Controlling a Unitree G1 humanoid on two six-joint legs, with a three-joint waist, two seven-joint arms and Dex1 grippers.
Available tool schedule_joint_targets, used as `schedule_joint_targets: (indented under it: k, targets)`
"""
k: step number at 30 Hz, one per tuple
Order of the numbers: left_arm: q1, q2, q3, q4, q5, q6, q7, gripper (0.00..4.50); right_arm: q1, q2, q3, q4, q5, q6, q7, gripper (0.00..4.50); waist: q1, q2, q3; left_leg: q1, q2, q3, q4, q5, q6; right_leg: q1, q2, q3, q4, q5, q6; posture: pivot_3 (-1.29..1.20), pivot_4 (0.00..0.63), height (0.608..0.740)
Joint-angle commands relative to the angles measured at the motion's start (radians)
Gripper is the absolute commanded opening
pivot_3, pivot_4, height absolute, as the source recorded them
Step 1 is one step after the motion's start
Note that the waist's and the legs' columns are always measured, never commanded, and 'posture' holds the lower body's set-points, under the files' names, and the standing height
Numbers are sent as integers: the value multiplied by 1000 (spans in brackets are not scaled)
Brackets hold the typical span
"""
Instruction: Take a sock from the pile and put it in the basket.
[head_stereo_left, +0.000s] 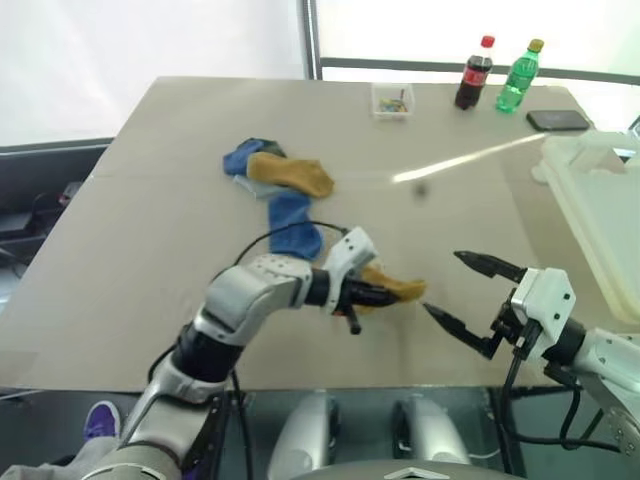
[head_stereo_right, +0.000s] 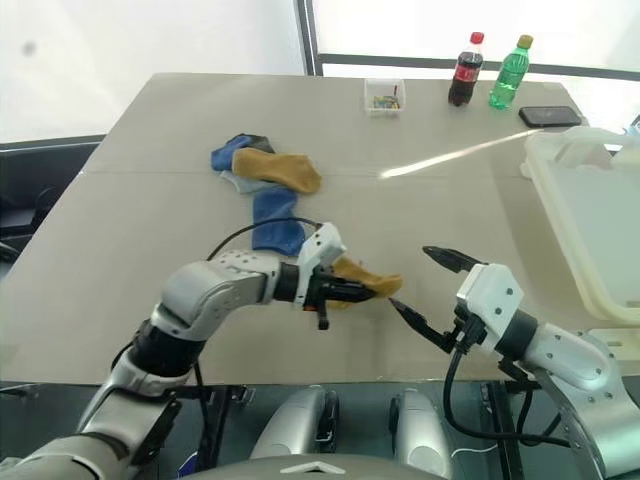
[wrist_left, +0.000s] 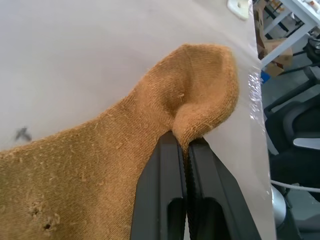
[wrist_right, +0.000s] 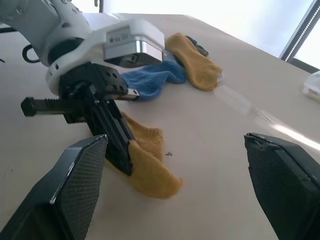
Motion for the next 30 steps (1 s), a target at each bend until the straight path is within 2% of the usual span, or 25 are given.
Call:
schedule_joint_targets:
  k: [1, 4, 6, 7, 8, 13, 17, 23, 26, 30]
  targets:
    - [-45, -19, -33, 52, 47, -42, 6, 318, 2, -10, -35, -52, 33, 23, -16, 4500, -3, 0, 0, 0, 0, 0, 0, 0, 0, 0, 0, 0, 0, 0, 0, 0, 150, 729]
    - [-52, -61, -11, 69, 49, -42, 39, 1277, -4, -12, -27, -53, 39, 47, -28, 4500, -1, 0, 0, 0, 0, 0, 0, 0, 0, 0, 1, 1, 0, 0, 0, 0, 150, 729]
    - [-44, -56, 9, 53, 38, -39, 32, 2244, -11, -12, -25, -57, 56, 75, -38, 4500, 0, 0, 0, 0, 0, 0, 0, 0, 0, 0, 0, 1, 0, 0, 0, 0, 150, 729]
    - [-38, -48, 18, 44, 30, -37, 22, 2939, -14, -11, -24, -60, 67, 89, -43, 4500, -1, 0, 0, 0, 0, 0, 0, 0, 0, 0, 0, 1, 0, 0, 0, 0, 150, 729]
    - [-12, -6, 43, 2, 8, -50, -18, 3164, -24, -11, -25, -63, 93, 122, -55, 4500, -2, 0, 0, 0, 0, 0, 0, 0, 0, 0, -1, 1, 0, 0, 0, 0, 150, 729]
    - [151, 165, 161, -150, -51, -218, -180, 3164, -72, -19, 2, -52, 155, 234, -88, 4500, -11, 1, 0, 0, 3, 0, -1, 0, 0, -1, -2, 4, 1, -1, -2, 0, 150, 729]
    - [242, 213, 233, -186, -27, -353, -188, 3164, -144, 3, 78, 24, 105, 287, -135, 4500, 3, 0, 0, 0, 3, 0, -1, 0, 0, -1, -5, 4, -1, -2, -5, 0, 150, 729]
    - [291, 146, 232, -104, 49, -444, -74, 3164, -232, 84, 231, 213, -46, 215, -163, 4500, 8, 0, 0, -1, -1, -1, 0, 0, 0, -1, -8, 2, -2, -2, -5, 0, 150, 729]
    - [307, 114, 197, -59, 119, -505, -26, 3164, -245, 67, 312, 288, -165, 144, -153, 4500, 3, 0, 0, -1, -1, 0, -1, 0, 0, -1, -3, 3, -1, -2, -5, 0, 150, 729]
    - [333, 86, 176, -37, 183, -556, 24, 3164, -222, 16, 334, 358, -273, 49, -132, 4500, 0, 0, 0, -1, -1, 0, -1, 0, 0, -1, -2, 0, -1, 0, -1, 0, 150, 729]
